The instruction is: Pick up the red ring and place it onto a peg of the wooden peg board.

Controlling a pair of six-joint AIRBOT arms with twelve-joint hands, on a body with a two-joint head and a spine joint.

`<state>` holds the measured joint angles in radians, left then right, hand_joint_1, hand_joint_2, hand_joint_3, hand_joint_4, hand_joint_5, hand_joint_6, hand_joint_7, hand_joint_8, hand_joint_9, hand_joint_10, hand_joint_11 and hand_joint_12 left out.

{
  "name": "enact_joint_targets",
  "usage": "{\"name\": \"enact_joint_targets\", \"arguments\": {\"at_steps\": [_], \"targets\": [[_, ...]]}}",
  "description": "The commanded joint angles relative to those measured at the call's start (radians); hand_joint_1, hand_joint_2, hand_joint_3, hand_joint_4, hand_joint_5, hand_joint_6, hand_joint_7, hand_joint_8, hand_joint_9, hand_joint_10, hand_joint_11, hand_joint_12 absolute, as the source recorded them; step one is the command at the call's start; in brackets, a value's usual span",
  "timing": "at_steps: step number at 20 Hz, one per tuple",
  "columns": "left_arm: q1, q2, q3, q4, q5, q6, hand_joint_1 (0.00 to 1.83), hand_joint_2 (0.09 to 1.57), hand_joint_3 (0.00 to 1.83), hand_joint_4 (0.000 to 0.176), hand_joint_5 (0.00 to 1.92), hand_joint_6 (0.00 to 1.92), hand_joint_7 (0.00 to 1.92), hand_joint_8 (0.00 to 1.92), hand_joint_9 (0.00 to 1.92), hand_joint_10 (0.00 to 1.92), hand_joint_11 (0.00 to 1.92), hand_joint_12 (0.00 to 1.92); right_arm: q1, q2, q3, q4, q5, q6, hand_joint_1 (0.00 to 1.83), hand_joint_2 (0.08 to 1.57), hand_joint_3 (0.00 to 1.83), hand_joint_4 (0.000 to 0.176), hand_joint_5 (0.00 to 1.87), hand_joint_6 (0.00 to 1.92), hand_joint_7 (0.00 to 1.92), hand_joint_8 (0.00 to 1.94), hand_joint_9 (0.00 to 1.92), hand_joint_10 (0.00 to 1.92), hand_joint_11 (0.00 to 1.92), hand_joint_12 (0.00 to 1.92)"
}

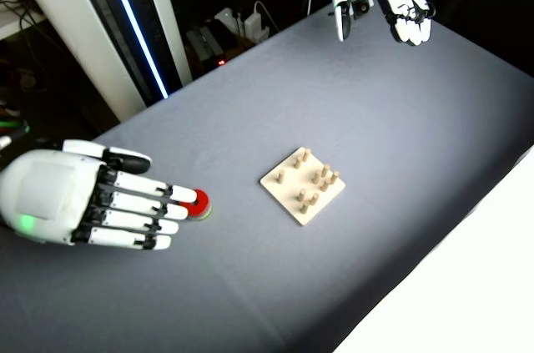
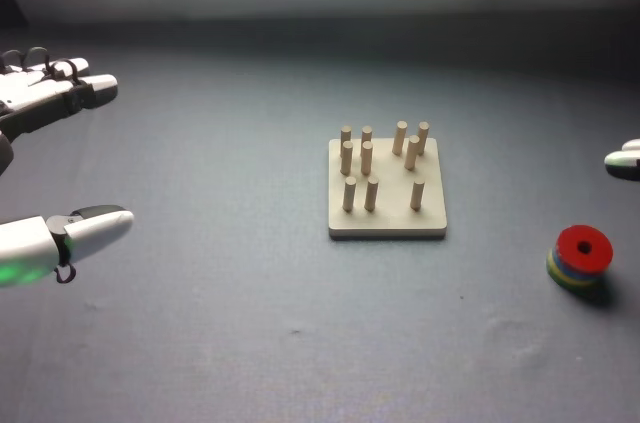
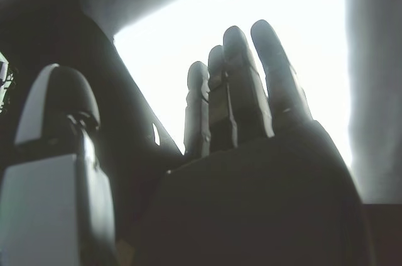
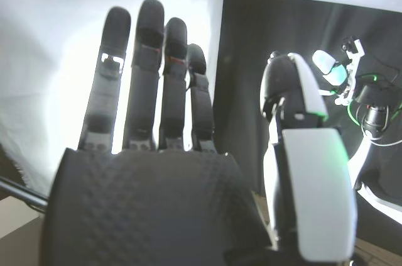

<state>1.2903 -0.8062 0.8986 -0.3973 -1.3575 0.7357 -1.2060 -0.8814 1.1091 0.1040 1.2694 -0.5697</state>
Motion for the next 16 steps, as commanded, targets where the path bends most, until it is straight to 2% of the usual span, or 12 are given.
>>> {"name": "enact_joint_targets", "arguments": {"at_steps": [1,4,5,6,9,10,12,13,14,16], "targets": [[-0.004,0.001,0.007,0.004,-0.120,-0.004,0.63,1.03,0.01,0.000,0.40,0.00,0.24,0.00,0.18,0.02,0.00,0.69,0.014,-0.001,0.005,0.019,0.112,0.008,0.89,1.20,0.00,0.028,0.48,0.00,0.42,0.00,0.42,0.00,0.23,0.51],[-0.004,-0.002,0.008,0.004,-0.116,-0.005,0.64,1.04,0.00,0.000,0.41,0.00,0.25,0.00,0.22,0.01,0.00,0.76,0.025,-0.001,0.010,-0.003,0.109,0.020,0.92,1.18,0.00,0.030,0.48,0.00,0.43,0.00,0.42,0.00,0.23,0.51],[-0.004,-0.002,0.009,0.004,-0.116,-0.006,0.63,1.04,0.00,0.000,0.41,0.00,0.25,0.00,0.21,0.01,0.00,0.77,0.033,-0.001,0.010,-0.020,0.109,0.026,0.94,1.18,0.00,0.006,0.49,0.00,0.44,0.01,0.42,0.00,0.22,0.50],[-0.004,-0.003,0.009,0.004,-0.117,-0.007,0.63,1.04,0.00,0.000,0.41,0.00,0.25,0.00,0.21,0.00,0.00,0.75,0.051,-0.001,0.007,-0.056,0.109,0.032,0.97,1.15,0.00,0.000,0.50,0.00,0.45,0.00,0.43,0.00,0.25,0.43],[-0.004,-0.003,0.009,0.004,-0.116,-0.009,0.64,1.04,0.00,0.000,0.41,0.00,0.24,0.00,0.20,0.00,0.00,0.72,0.095,-0.002,0.007,-0.117,0.070,0.032,0.96,1.09,0.00,0.000,0.50,0.00,0.43,0.00,0.43,0.00,0.28,0.43],[-0.004,-0.004,0.009,0.004,-0.117,-0.010,0.65,1.04,0.00,0.000,0.42,0.00,0.24,0.00,0.20,0.00,0.00,0.72,0.129,-0.008,0.016,-0.155,0.023,0.032,0.97,1.05,0.00,0.028,0.50,0.00,0.42,0.00,0.44,0.00,0.28,0.48],[-0.004,-0.004,0.008,0.004,-0.118,-0.010,0.62,1.03,0.00,0.000,0.40,0.00,0.25,0.00,0.22,0.01,0.00,0.73,0.185,-0.025,0.042,-0.222,-0.077,0.047,0.97,1.03,0.00,0.051,0.50,0.00,0.42,0.00,0.43,0.00,0.17,0.68],[-0.004,-0.004,0.008,0.005,-0.118,-0.010,0.60,1.03,0.00,0.000,0.39,0.00,0.23,0.00,0.19,0.00,0.00,0.69,0.210,-0.036,0.060,-0.255,-0.123,0.064,1.00,1.02,0.00,0.058,0.50,0.00,0.42,0.00,0.41,0.00,0.14,0.70],[-0.004,-0.005,0.008,0.005,-0.118,-0.011,0.60,1.04,0.00,0.000,0.39,0.00,0.23,0.00,0.19,0.00,0.00,0.70,0.234,-0.045,0.075,-0.284,-0.165,0.079,1.02,1.01,0.00,0.056,0.52,0.01,0.44,0.01,0.42,0.00,0.15,0.71],[-0.004,-0.007,0.008,0.005,-0.120,-0.013,0.57,1.04,0.00,0.000,0.41,0.00,0.25,0.00,0.20,0.00,0.00,0.75,0.280,-0.059,0.100,-0.344,-0.261,0.089,1.05,0.97,0.00,0.029,0.55,0.00,0.47,0.00,0.44,0.00,0.18,0.67]]}}
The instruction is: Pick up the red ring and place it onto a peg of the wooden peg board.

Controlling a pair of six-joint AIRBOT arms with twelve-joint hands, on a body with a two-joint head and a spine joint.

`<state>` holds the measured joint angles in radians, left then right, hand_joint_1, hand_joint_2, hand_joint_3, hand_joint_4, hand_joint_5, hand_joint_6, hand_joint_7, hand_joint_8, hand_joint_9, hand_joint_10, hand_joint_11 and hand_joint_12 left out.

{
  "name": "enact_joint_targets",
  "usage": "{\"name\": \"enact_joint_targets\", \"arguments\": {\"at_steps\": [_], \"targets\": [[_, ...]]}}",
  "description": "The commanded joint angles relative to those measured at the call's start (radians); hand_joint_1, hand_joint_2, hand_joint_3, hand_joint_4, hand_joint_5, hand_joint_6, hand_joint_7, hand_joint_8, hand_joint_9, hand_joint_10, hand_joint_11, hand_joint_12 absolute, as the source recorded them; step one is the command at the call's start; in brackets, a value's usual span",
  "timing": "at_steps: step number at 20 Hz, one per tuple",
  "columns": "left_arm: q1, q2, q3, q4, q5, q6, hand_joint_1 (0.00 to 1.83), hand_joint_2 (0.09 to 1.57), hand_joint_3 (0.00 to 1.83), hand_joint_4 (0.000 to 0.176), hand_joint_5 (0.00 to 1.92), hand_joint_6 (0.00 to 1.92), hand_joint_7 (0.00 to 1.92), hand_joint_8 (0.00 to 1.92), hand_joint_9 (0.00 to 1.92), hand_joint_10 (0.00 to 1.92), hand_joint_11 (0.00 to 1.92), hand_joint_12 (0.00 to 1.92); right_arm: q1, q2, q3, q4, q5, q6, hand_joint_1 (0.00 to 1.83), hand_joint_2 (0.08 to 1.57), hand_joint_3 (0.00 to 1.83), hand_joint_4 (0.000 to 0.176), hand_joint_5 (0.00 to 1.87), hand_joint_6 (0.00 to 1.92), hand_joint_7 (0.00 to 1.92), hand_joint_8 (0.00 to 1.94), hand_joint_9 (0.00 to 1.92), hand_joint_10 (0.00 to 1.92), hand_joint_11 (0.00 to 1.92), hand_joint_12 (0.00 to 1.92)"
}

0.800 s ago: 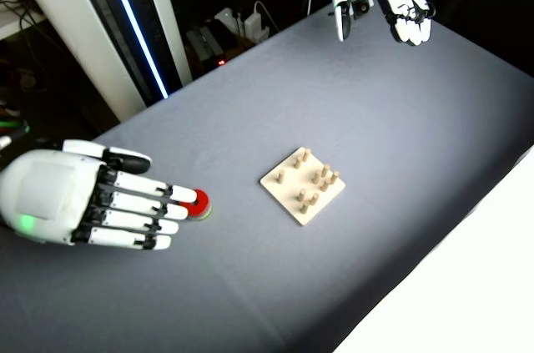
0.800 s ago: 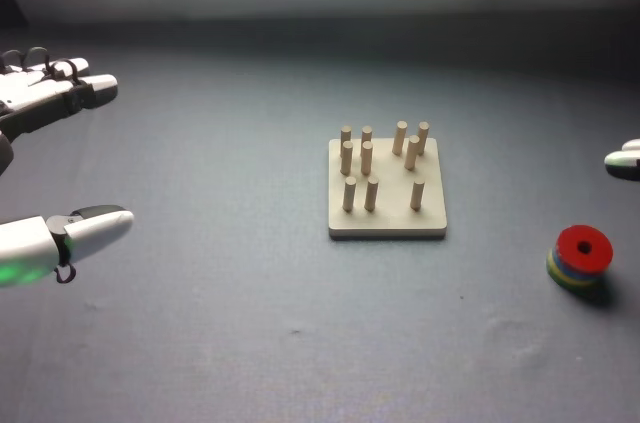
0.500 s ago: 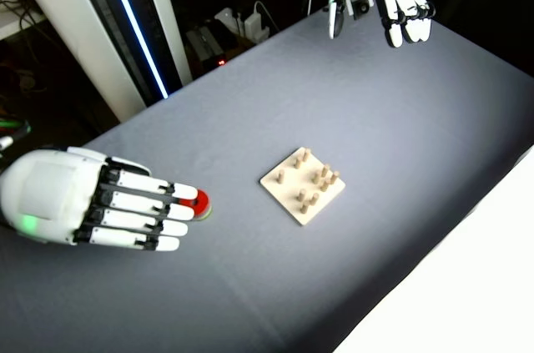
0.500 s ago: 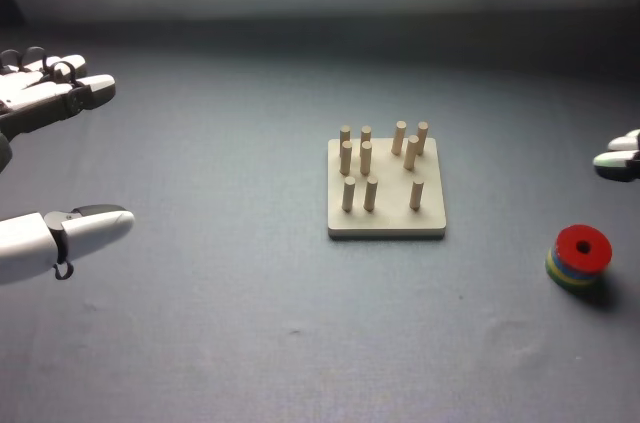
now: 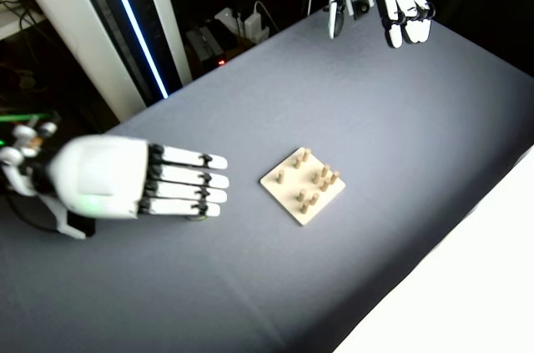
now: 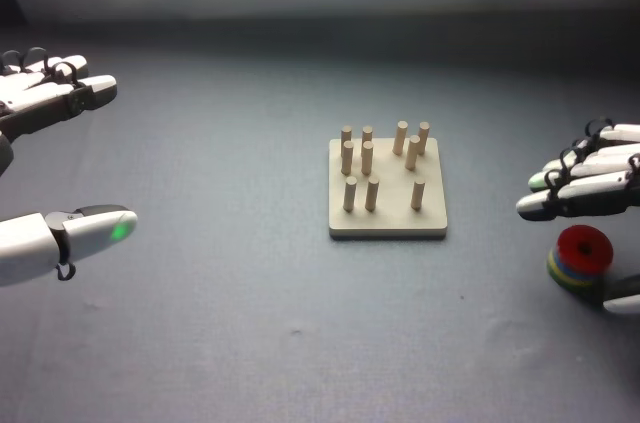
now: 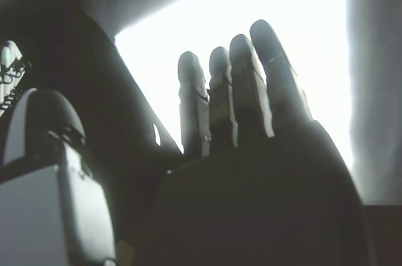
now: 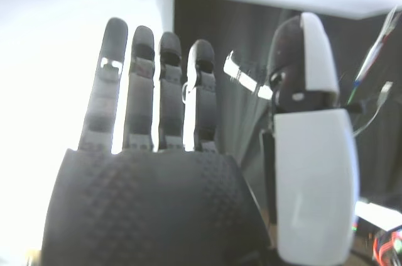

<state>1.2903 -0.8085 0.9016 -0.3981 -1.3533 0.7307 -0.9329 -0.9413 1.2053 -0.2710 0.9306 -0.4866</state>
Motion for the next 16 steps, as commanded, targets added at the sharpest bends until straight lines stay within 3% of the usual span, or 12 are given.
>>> {"name": "enact_joint_targets", "arguments": {"at_steps": [1,2,5,6,7,9,11,13,14,15,16], "targets": [[-0.003,-0.005,0.005,0.006,-0.124,-0.008,0.56,1.04,0.00,0.000,0.41,0.00,0.25,0.00,0.20,0.00,0.00,0.73,0.018,-0.002,0.010,0.017,0.052,0.005,1.06,0.96,0.00,0.019,0.56,0.00,0.48,0.00,0.44,0.00,0.21,0.62],[-0.003,-0.006,0.005,0.006,-0.124,-0.008,0.57,1.03,0.00,0.000,0.42,0.00,0.26,0.00,0.22,0.01,0.00,0.77,0.030,-0.006,0.018,0.002,0.019,0.005,1.03,0.99,0.00,0.033,0.53,0.00,0.47,0.00,0.43,0.00,0.22,0.55],[-0.003,-0.006,0.005,0.006,-0.124,-0.009,0.60,1.03,0.00,0.000,0.43,0.00,0.26,0.00,0.24,0.01,0.00,0.82,0.051,-0.021,0.039,-0.021,-0.044,0.005,1.12,0.97,0.00,0.015,0.53,0.00,0.47,0.00,0.43,0.00,0.26,0.48],[-0.003,-0.007,0.004,0.006,-0.123,-0.009,0.60,1.04,0.00,0.000,0.42,0.00,0.26,0.00,0.24,0.01,0.00,0.85,0.057,-0.027,0.046,-0.027,-0.061,0.005,1.11,0.98,0.00,0.040,0.53,0.00,0.47,0.00,0.44,0.01,0.27,0.48],[-0.003,-0.007,0.004,0.006,-0.123,-0.010,0.60,1.04,0.00,0.000,0.41,0.00,0.26,0.00,0.25,0.01,0.00,0.85,0.060,-0.031,0.050,-0.029,-0.070,0.005,1.09,0.99,0.00,0.051,0.53,0.00,0.48,0.00,0.46,0.00,0.27,0.57],[-0.003,-0.008,0.004,0.006,-0.123,-0.011,0.58,1.04,0.00,0.000,0.40,0.00,0.27,0.00,0.27,0.01,0.00,0.90,0.066,-0.040,0.057,-0.029,-0.077,0.005,1.09,0.98,0.00,0.016,0.58,0.00,0.54,0.00,0.52,0.00,0.25,0.70],[-0.002,-0.008,0.005,0.006,-0.123,-0.013,0.62,1.04,0.00,0.000,0.41,0.00,0.27,0.00,0.26,0.01,0.00,0.90,0.074,-0.050,0.066,-0.032,-0.090,0.005,1.11,0.99,0.00,0.037,0.59,0.00,0.58,0.00,0.58,0.00,0.25,0.76],[-0.002,-0.007,0.007,0.007,-0.124,-0.015,0.61,1.04,0.00,0.000,0.40,0.00,0.27,0.00,0.25,0.00,0.00,0.88,0.083,-0.058,0.073,-0.038,-0.103,0.005,1.13,1.06,0.00,0.040,0.61,0.00,0.62,0.00,0.67,0.01,0.31,1.04],[-0.002,-0.007,0.007,0.007,-0.126,-0.015,0.60,1.05,0.00,0.000,0.39,0.00,0.27,0.00,0.26,0.00,0.00,0.87,0.088,-0.061,0.076,-0.040,-0.106,0.003,1.14,1.06,0.00,0.031,0.64,0.00,0.69,0.01,0.77,0.04,0.41,1.10],[-0.002,-0.007,0.006,0.007,-0.126,-0.016,0.62,1.05,0.00,0.000,0.40,0.00,0.27,0.00,0.25,0.00,0.00,0.85,0.091,-0.061,0.076,-0.040,-0.107,0.001,1.23,1.05,0.00,0.000,0.71,0.00,0.77,0.01,0.86,0.06,0.48,1.13],[-0.002,-0.008,0.006,0.008,-0.126,-0.016,0.61,1.05,0.00,0.000,0.40,0.00,0.27,0.00,0.26,0.00,0.00,0.84,0.094,-0.061,0.077,-0.040,-0.110,-0.002,1.25,1.05,0.00,0.000,0.73,0.01,0.81,0.02,0.89,0.08,0.51,1.14]]}}
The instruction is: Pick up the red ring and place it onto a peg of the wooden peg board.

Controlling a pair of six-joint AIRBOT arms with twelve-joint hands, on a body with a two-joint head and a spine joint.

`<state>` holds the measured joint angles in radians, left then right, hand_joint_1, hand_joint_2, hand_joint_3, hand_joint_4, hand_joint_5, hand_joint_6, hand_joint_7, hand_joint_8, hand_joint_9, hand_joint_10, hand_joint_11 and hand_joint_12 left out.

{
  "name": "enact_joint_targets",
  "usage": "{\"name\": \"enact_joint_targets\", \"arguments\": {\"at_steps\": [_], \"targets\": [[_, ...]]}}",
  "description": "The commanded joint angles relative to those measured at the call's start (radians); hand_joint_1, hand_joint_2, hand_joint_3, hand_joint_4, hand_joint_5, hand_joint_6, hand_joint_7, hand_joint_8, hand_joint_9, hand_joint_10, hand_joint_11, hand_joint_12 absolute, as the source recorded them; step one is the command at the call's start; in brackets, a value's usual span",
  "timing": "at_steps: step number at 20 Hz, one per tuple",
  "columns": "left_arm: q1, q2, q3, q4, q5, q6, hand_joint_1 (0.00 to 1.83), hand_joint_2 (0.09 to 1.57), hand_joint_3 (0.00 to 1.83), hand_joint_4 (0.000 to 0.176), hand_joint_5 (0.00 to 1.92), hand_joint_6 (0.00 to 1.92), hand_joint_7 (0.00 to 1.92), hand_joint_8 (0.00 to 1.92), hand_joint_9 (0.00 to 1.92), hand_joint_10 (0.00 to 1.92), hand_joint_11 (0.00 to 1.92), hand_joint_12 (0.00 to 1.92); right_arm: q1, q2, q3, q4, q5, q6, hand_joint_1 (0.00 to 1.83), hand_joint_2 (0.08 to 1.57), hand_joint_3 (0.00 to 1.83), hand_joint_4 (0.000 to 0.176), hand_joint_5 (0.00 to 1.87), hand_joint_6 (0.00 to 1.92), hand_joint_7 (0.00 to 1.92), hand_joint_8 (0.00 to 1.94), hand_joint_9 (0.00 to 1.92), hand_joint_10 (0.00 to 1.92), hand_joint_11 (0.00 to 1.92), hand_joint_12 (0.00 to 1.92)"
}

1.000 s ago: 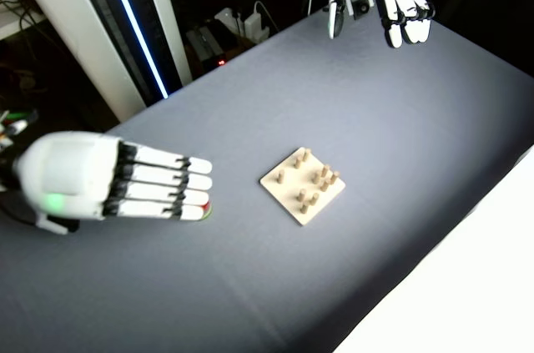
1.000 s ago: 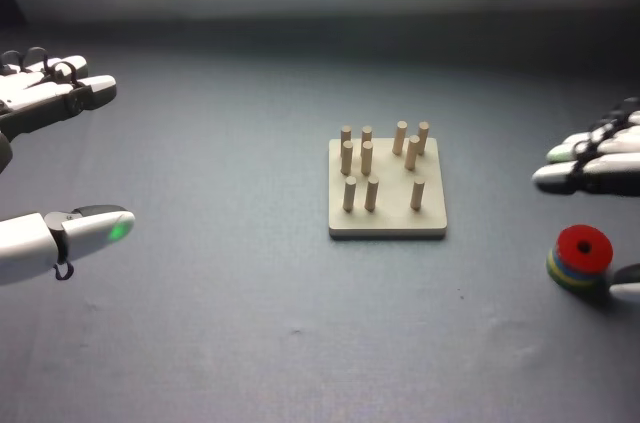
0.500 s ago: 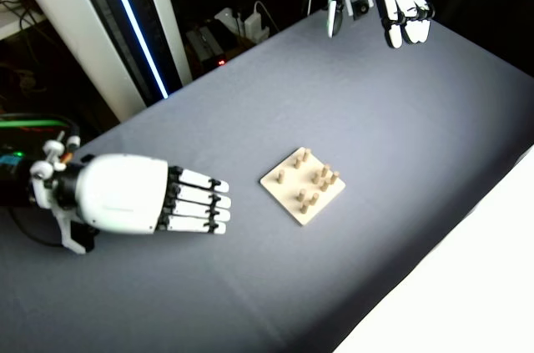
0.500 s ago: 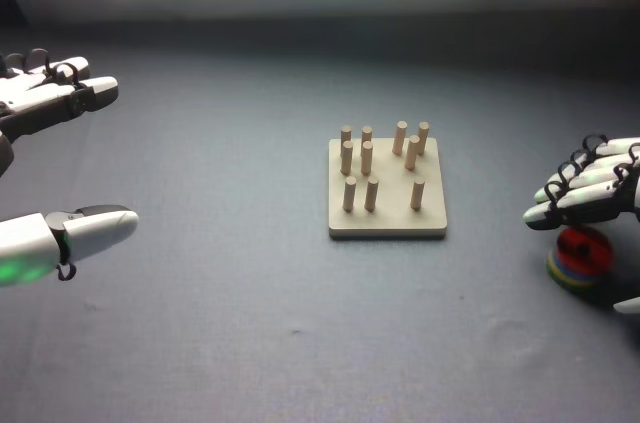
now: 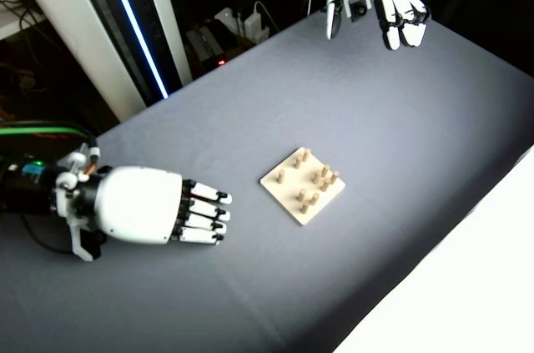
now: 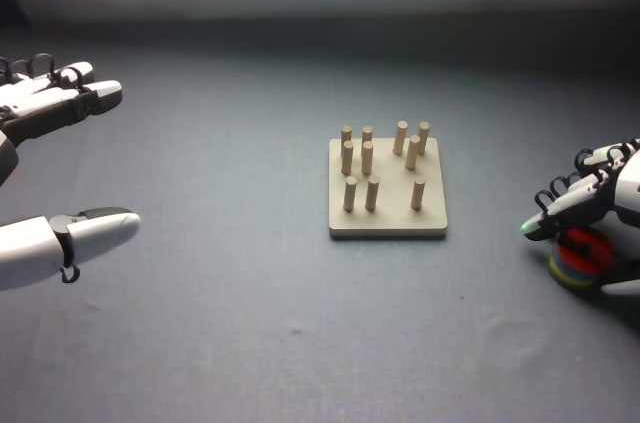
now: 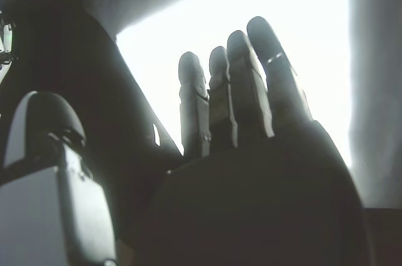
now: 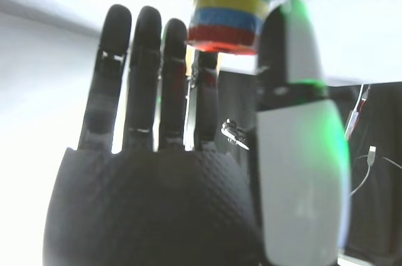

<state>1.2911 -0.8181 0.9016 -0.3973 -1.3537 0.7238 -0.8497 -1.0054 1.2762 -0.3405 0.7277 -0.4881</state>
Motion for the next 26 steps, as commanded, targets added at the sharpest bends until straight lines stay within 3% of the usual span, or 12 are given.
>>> {"name": "enact_joint_targets", "arguments": {"at_steps": [1,2,3,4,6,13,16,20,21,23,25,26], "targets": [[-0.003,0.002,0.006,0.007,-0.125,-0.009,0.62,1.05,0.00,0.000,0.40,0.00,0.27,0.00,0.25,0.00,0.00,0.80,0.013,0.003,0.008,0.029,0.088,-0.003,1.32,1.04,0.00,0.000,0.78,0.01,0.88,0.02,0.95,0.11,0.57,1.17],[-0.003,0.002,0.006,0.007,-0.124,-0.009,0.63,1.05,0.00,0.000,0.39,0.00,0.27,0.00,0.25,0.00,0.00,0.82,0.013,0.003,0.008,0.029,0.086,-0.004,1.45,1.06,0.00,0.000,0.86,0.02,0.94,0.70,1.00,0.92,0.74,1.16],[-0.003,0.002,0.006,0.007,-0.124,-0.009,0.62,1.05,0.00,0.000,0.39,0.00,0.27,0.00,0.24,0.00,0.00,0.82,0.013,0.003,0.009,0.029,0.085,-0.005,1.48,1.09,0.00,0.000,0.90,0.01,0.91,0.91,0.97,1.16,0.79,1.19],[-0.003,0.002,0.006,0.007,-0.124,-0.009,0.65,1.05,0.00,0.000,0.39,0.00,0.26,0.00,0.24,0.00,0.00,0.81,0.014,0.003,0.009,0.029,0.084,-0.006,1.40,1.09,0.00,0.000,0.89,0.69,0.98,0.93,1.06,1.12,0.90,1.12],[-0.003,0.002,0.006,0.008,-0.125,-0.009,0.64,1.06,0.00,0.000,0.40,0.00,0.28,0.00,0.25,0.00,0.00,0.84,0.018,-0.002,0.011,0.029,0.081,-0.010,1.38,1.08,0.00,0.000,0.93,0.89,1.05,0.79,1.10,1.05,0.96,1.13],[-0.003,0.001,0.006,0.007,-0.126,-0.009,0.61,1.05,0.00,0.000,0.41,0.00,0.28,0.00,0.28,0.00,0.00,0.89,0.104,-0.033,0.010,0.022,0.157,-0.022,1.30,1.06,0.00,0.000,1.15,0.54,1.08,0.99,1.07,1.02,0.97,1.29],[0.000,0.000,0.006,0.005,-0.127,-0.010,0.63,1.05,0.00,0.000,0.41,0.00,0.29,0.00,0.28,0.01,0.00,0.90,0.159,-0.071,0.026,0.022,0.174,-0.034,1.39,1.08,0.00,0.000,0.99,0.87,1.05,0.90,0.99,1.10,0.82,1.25],[0.002,0.000,0.009,0.005,-0.126,-0.013,0.61,1.03,0.00,0.000,0.40,0.00,0.28,0.00,0.26,0.00,0.00,0.86,0.214,-0.137,0.072,0.022,0.159,-0.034,1.27,1.09,0.00,0.000,1.05,0.73,1.05,1.11,1.00,1.19,0.84,1.52],[0.002,0.000,0.010,0.006,-0.126,-0.013,0.61,1.04,0.00,0.000,0.40,0.00,0.28,0.00,0.27,0.00,0.00,0.89,0.227,-0.150,0.083,0.019,0.147,-0.034,1.26,1.09,0.00,0.000,1.01,0.81,1.08,1.01,0.98,1.03,0.77,1.43],[0.002,0.000,0.010,0.006,-0.124,-0.013,0.64,1.03,0.00,0.000,0.40,0.00,0.29,0.00,0.28,0.00,0.00,0.90,0.250,-0.171,0.101,0.006,0.121,-0.034,1.38,1.10,0.00,0.000,0.95,0.84,1.06,0.94,0.94,1.20,0.79,1.32],[0.002,-0.001,0.012,0.009,-0.120,-0.013,0.63,1.02,0.00,0.000,0.40,0.00,0.28,0.00,0.27,0.00,0.00,0.88,0.265,-0.190,0.117,-0.007,0.097,-0.034,1.28,1.07,0.00,0.000,1.06,0.70,1.11,0.98,1.04,0.96,0.79,1.30],[0.002,-0.001,0.014,0.010,-0.118,-0.013,0.64,1.03,0.00,0.000,0.40,0.00,0.28,0.00,0.27,0.00,0.00,0.87,0.270,-0.199,0.123,-0.011,0.088,-0.035,1.37,1.07,0.00,0.000,1.02,0.79,1.12,0.82,1.00,1.09,0.76,1.24]]}}
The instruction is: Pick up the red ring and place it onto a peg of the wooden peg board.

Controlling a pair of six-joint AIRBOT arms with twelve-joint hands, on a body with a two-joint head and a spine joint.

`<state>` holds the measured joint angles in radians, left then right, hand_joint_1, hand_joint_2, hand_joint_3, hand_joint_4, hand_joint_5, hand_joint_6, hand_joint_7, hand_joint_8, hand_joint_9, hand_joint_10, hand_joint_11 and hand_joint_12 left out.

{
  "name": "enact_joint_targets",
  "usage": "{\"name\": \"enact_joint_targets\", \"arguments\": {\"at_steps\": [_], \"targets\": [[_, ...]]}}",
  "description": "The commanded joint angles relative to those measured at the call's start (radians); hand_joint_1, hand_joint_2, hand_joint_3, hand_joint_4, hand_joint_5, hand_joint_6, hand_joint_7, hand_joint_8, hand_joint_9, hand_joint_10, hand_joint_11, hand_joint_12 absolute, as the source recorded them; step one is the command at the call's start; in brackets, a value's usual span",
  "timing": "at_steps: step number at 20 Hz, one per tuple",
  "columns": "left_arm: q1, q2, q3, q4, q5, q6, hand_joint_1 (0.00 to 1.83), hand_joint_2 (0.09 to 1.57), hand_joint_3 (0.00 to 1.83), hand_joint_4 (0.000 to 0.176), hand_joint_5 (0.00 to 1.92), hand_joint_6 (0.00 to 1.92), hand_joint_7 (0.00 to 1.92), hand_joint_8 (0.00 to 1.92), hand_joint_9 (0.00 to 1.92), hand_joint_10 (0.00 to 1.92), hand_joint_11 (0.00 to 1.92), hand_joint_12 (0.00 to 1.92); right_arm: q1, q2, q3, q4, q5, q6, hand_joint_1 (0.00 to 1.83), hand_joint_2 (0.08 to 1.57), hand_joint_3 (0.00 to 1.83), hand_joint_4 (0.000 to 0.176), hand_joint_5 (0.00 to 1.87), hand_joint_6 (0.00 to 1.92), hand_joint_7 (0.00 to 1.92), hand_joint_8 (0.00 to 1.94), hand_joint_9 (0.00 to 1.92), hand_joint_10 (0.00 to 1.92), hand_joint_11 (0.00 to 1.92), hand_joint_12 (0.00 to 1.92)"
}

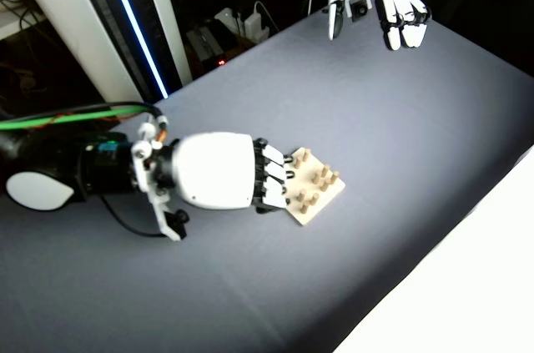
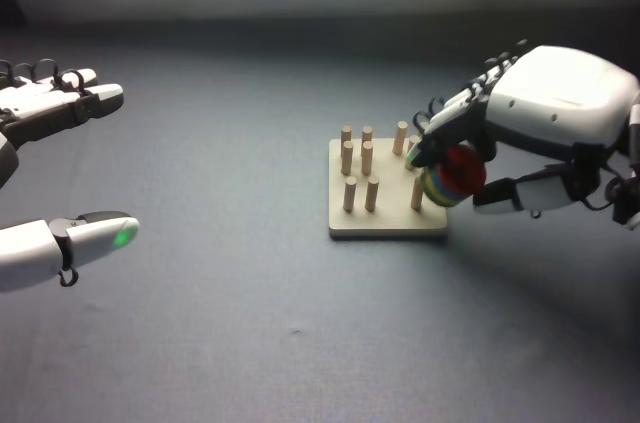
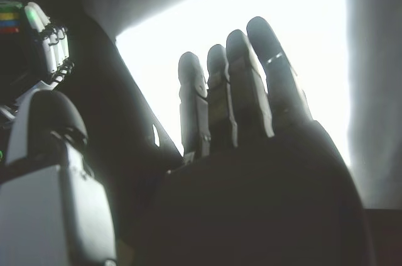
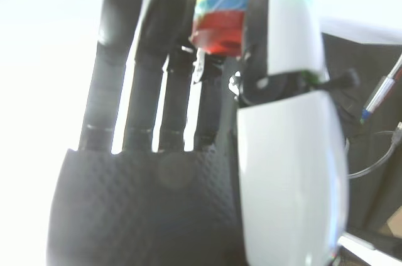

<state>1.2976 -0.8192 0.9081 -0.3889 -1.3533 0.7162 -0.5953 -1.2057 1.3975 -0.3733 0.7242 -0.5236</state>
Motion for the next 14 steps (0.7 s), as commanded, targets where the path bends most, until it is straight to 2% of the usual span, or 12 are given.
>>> {"name": "enact_joint_targets", "arguments": {"at_steps": [1,4,5,7,9,11,14], "targets": [[-0.004,-0.001,0.009,0.003,-0.118,-0.007,0.65,1.03,0.00,0.000,0.40,0.00,0.29,0.00,0.28,0.00,0.00,0.87,0.019,-0.002,0.006,0.022,0.088,0.001,1.39,1.07,0.00,0.000,1.00,0.85,1.12,0.78,0.98,1.11,0.75,1.17],[-0.004,-0.002,0.011,0.004,-0.117,-0.010,0.63,1.04,0.00,0.000,0.40,0.00,0.28,0.00,0.28,0.00,0.00,0.87,0.030,-0.018,0.019,0.013,0.070,0.001,1.39,1.07,0.00,0.000,1.01,0.85,1.11,0.78,0.98,1.12,0.77,1.14],[-0.004,-0.002,0.011,0.004,-0.116,-0.010,0.62,1.04,0.00,0.000,0.40,0.00,0.28,0.00,0.28,0.00,0.00,0.87,0.033,-0.023,0.022,0.009,0.064,0.000,1.39,1.08,0.00,0.000,1.02,0.80,1.09,0.83,0.96,1.15,0.75,1.18],[-0.005,-0.003,0.011,0.004,-0.115,-0.010,0.65,1.04,0.00,0.000,0.41,0.00,0.29,0.00,0.28,0.00,0.00,0.89,0.039,-0.029,0.025,0.001,0.058,0.000,1.39,1.08,0.00,0.000,1.01,0.85,1.10,0.84,0.93,1.16,0.64,1.22],[-0.005,-0.004,0.011,0.004,-0.115,-0.011,0.62,1.04,0.00,0.000,0.40,0.00,0.28,0.00,0.28,0.00,0.00,0.88,0.042,-0.029,0.025,0.000,0.058,0.000,1.39,1.08,0.00,0.000,0.99,0.89,1.11,0.80,0.95,1.11,0.68,1.20],[-0.005,-0.005,0.012,0.004,-0.112,-0.011,0.62,1.04,0.00,0.000,0.41,0.00,0.28,0.00,0.28,0.00,0.00,0.88,0.049,-0.030,0.024,-0.008,0.058,0.000,1.39,1.08,0.00,0.000,1.02,0.81,1.10,0.84,0.94,1.15,0.65,1.18],[-0.005,-0.005,0.012,0.004,-0.112,-0.014,0.65,1.04,0.00,0.000,0.41,0.00,0.27,0.00,0.27,0.00,0.00,0.86,0.061,-0.035,0.022,-0.029,0.056,0.000,1.39,1.08,0.00,0.000,1.00,0.88,1.10,0.80,0.93,1.14,0.68,1.16]]}}
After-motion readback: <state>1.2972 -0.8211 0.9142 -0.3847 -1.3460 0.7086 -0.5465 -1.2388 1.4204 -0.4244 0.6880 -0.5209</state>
